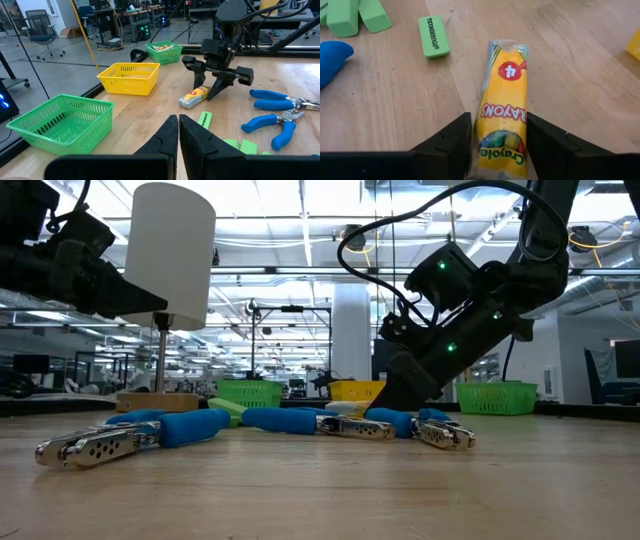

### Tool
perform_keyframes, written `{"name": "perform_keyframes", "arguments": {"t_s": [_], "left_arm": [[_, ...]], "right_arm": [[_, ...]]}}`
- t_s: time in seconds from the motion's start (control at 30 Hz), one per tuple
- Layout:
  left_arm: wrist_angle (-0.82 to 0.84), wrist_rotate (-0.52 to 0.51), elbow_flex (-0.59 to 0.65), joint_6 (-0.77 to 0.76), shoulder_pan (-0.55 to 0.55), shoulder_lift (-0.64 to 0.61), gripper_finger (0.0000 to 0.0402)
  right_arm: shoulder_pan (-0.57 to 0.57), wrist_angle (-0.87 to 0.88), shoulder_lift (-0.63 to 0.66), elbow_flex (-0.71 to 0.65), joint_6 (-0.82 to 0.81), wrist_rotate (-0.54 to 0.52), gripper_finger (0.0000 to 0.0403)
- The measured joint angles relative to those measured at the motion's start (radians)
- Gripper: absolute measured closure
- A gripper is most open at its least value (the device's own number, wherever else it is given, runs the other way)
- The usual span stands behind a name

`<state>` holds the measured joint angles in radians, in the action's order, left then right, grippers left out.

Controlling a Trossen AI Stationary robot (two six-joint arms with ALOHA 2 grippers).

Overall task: Pick & Place School Supplies
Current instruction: Put the yellow crayon box into the right green bin

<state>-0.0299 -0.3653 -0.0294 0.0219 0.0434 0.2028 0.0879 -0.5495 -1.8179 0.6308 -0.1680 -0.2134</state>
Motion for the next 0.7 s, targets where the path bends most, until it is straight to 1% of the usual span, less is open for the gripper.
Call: {"name": "perform_keyframes", "arguments": {"t_s": [0.7], "left_arm": [[0.000,0.000,0.000,0.000,0.000,0.000,0.0380]], "right_arm": [[0.000,0.000,0.000,0.000,0.019,0.001,0.0269]]}}
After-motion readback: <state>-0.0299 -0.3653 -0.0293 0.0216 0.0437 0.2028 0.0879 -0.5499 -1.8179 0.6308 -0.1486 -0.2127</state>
